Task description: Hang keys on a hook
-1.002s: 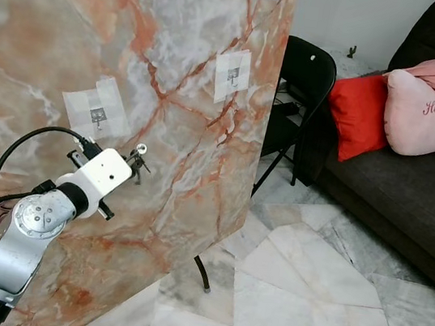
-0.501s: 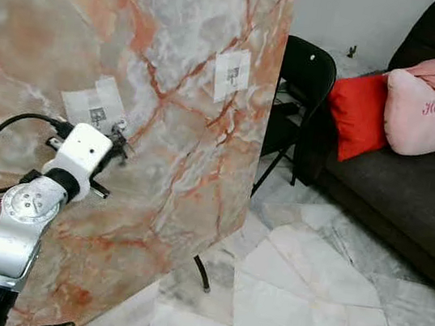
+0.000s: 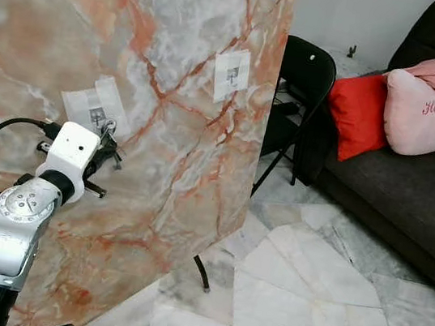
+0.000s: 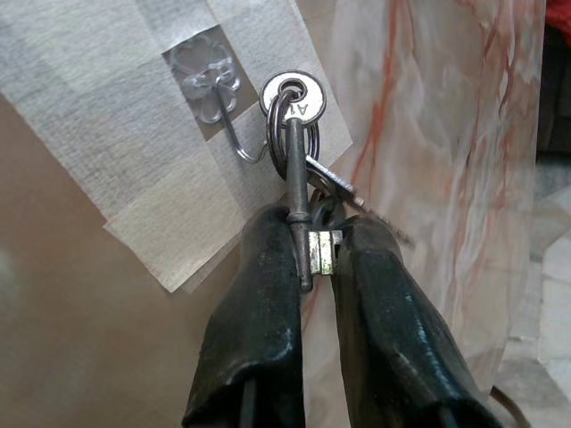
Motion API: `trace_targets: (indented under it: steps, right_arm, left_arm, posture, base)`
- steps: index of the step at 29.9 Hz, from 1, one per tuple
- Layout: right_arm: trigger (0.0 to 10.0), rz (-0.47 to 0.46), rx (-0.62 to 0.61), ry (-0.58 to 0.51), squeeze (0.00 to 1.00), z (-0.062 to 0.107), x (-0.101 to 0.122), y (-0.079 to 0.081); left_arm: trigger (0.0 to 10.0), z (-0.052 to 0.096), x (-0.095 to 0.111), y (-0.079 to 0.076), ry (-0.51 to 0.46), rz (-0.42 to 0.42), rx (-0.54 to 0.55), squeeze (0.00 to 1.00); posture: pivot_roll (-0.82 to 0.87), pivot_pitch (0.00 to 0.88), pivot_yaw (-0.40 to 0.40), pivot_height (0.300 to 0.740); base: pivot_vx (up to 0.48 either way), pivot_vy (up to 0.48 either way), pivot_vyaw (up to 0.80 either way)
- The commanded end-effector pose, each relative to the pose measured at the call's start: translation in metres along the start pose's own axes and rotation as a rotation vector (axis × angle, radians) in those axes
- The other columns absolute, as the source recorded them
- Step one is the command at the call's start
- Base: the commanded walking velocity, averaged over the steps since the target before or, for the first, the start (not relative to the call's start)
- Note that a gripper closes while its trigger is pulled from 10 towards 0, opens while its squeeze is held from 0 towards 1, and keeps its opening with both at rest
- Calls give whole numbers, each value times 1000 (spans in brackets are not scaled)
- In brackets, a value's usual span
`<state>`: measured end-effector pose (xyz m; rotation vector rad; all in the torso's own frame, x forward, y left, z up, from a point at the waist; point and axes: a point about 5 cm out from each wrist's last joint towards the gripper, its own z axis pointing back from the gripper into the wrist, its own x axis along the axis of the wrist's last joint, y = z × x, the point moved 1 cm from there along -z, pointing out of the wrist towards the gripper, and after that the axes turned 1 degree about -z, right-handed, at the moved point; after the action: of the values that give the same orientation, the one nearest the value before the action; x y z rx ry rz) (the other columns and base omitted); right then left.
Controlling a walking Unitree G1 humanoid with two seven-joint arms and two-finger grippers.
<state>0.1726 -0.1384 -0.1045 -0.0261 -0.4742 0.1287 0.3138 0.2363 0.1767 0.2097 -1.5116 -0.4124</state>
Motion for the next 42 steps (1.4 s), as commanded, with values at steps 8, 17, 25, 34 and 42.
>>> trace_targets:
  steps: [8, 17, 25, 34, 42]
  right_arm:
    - [10000, 10, -2, -11, 0, 0, 3, 0]
    - [10000, 9, -4, -12, 0, 0, 3, 0]
    - [10000, 10, -6, -16, 0, 0, 3, -1]
    - [10000, 10, -6, -18, 0, 0, 4, 0]
    - [10000, 12, -5, -18, 0, 0, 4, 0]
  left_arm:
    - [10000, 0, 10, 6, -37, 38, 30, 0]
    - [10000, -1, 8, 4, -35, 78, 12, 0]
    - [10000, 1, 14, -5, -58, 59, -48, 0]
    - [10000, 9, 20, -14, -108, 72, -124, 0]
    - [10000, 13, 12, -4, -68, 76, -75, 0]
  posture:
    - [93, 0, -38, 728]
    - [88, 0, -38, 728]
    - [92, 0, -39, 728]
    - [96, 0, -39, 728]
    - [97, 0, -38, 728]
  base:
    - [0, 0, 0]
    - [0, 0, 0]
    - [0, 0, 0]
    - [0, 0, 0]
    - [0, 0, 0]
